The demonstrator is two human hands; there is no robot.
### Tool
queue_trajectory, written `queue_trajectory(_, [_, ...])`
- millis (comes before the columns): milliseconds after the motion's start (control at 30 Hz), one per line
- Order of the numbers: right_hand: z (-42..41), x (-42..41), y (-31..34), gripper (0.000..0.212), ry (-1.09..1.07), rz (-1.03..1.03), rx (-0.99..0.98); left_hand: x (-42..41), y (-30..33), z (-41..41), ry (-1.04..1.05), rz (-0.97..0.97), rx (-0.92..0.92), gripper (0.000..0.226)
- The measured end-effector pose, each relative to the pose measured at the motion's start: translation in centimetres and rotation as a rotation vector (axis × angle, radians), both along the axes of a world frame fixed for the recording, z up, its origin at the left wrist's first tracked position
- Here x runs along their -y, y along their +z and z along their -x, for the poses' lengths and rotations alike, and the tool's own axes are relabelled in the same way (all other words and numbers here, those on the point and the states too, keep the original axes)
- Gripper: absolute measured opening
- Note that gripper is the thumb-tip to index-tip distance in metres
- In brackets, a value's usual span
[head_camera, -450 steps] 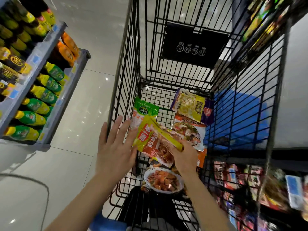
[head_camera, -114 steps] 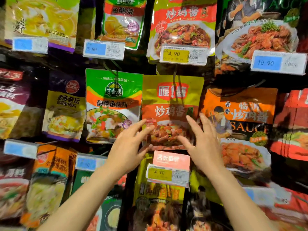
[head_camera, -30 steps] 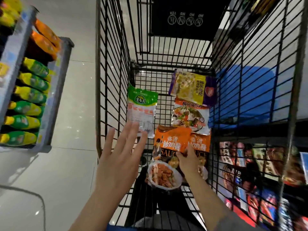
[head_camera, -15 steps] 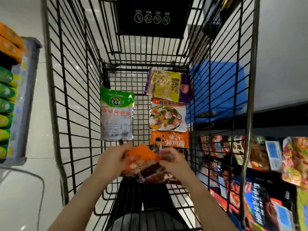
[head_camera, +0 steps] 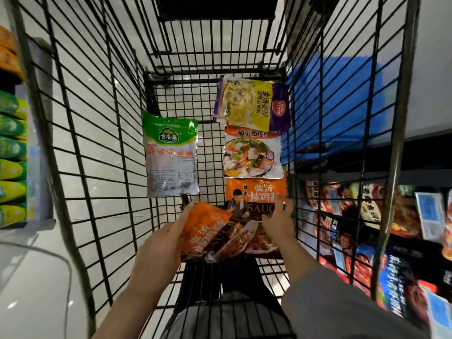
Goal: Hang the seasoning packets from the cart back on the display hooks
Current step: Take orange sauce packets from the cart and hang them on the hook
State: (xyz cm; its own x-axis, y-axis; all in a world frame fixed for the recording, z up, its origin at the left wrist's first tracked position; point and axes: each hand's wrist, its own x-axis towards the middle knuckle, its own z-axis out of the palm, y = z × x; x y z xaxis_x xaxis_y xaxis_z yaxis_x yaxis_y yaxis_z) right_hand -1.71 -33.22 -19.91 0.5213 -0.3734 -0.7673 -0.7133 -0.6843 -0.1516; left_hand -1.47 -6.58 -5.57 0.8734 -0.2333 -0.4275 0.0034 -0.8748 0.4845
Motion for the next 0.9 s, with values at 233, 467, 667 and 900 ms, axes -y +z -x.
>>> queue_trajectory(233, [0.5, -0.6, -0.4, 0.085, -0.006, 0.028, 0.04, 0.7, 2.8, 0.2, 0.193, 0.142, 0.009, 0.059])
queue_trajectory(467, [1.3, -1.9, -0.9, 0.088, -0.325, -0.137, 0.19, 0.2, 3.5, 0.3, 0.27, 0.013, 0.133, 0.028])
queue_trajectory(667, [-1.0, -2.2, -1.4, 0.08, -0.664, -0.266, 0.206, 1.0, 2.8, 1.0, 0.175, -0.146, 0.157, 0.023])
queue_trajectory(900, [-3.2, -4.1, -1.3, 0.053, -0.929, -0.644, 0.073, 1.2, 2.5, 0.3, 0.303, -0.196, 0.145, 0.018])
